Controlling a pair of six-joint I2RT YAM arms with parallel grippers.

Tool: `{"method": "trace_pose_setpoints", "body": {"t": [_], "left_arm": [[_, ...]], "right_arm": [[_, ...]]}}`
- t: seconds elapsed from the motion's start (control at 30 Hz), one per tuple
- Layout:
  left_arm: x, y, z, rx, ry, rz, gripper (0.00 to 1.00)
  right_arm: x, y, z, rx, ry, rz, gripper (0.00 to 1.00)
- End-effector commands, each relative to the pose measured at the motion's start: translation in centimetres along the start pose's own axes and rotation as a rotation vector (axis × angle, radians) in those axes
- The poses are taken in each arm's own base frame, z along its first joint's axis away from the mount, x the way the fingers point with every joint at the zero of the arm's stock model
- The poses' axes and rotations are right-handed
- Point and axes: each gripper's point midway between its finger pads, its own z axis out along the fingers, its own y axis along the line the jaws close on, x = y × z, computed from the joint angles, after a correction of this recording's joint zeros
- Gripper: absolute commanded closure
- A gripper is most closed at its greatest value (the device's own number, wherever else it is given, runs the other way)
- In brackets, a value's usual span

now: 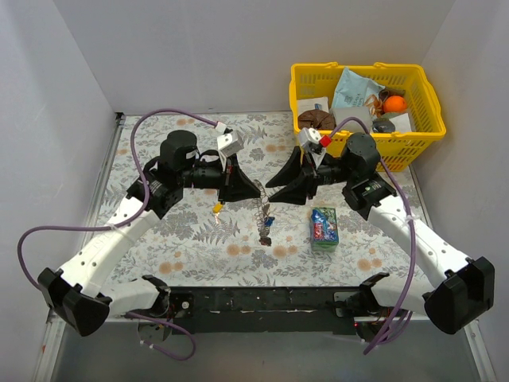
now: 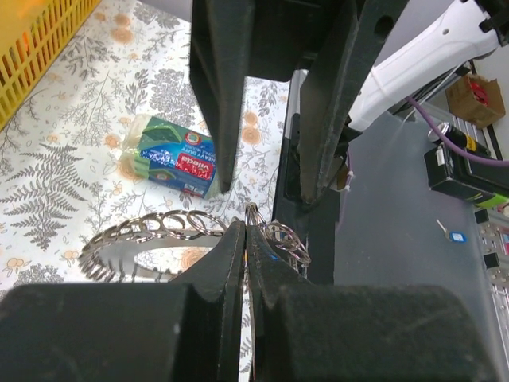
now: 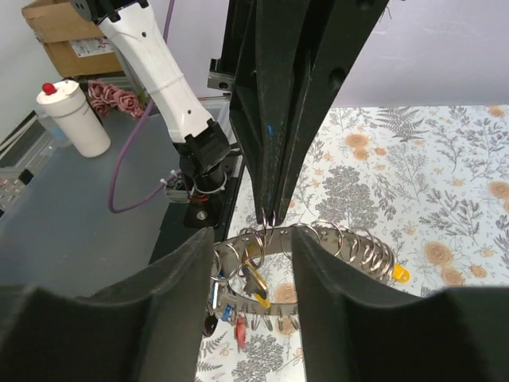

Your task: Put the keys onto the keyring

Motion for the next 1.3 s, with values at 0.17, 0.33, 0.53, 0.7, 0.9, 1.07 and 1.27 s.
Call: {"method": "trace_pose_setpoints", "body": {"t": [0.17,0.33,0.53,0.7,0.9,1.07,1.27], "left_arm": [[-1.6,-1.0,-0.4,0.032,-0.012,0.064,1.0],[-1.6,-1.0,-0.3,0.04,-0.012,0.057,1.0],[-1.6,-1.1,-0.2,0.05,-0.014,0.055,1.0],[-1.6,-1.3,0.0,0.067,-0.016,0.048,1.0],[-1.9,-1.4,0.0,0.073,-0.027,0.051,1.0],[-2.0,-1.3,0.0,0.062,-0.034,0.044,1.0],[-3.0,-1.0,-0.4,-0.002,-0.115,0.038,0.82]], "right_arm": [[-1.4,0.1,0.3,-0.031,-0.028,0.0,0.57],[-0.6,-0.9,0.6,-0.006,-0.02,0.042,0.59],[-0.2,-1.3,0.7,0.006,-0.016,0.058,0.63],[0.2,-1.3,0.9,0.002,-0.011,0.068,0.67],[0.5,-1.5,1.0,0.002,-0.001,0.078,0.98],[0.5,-1.9,1.0,0.04,-0.003,0.08,0.99],[-1.0,-1.2,0.6,0.076,-0.092,0.044,0.99]]}}
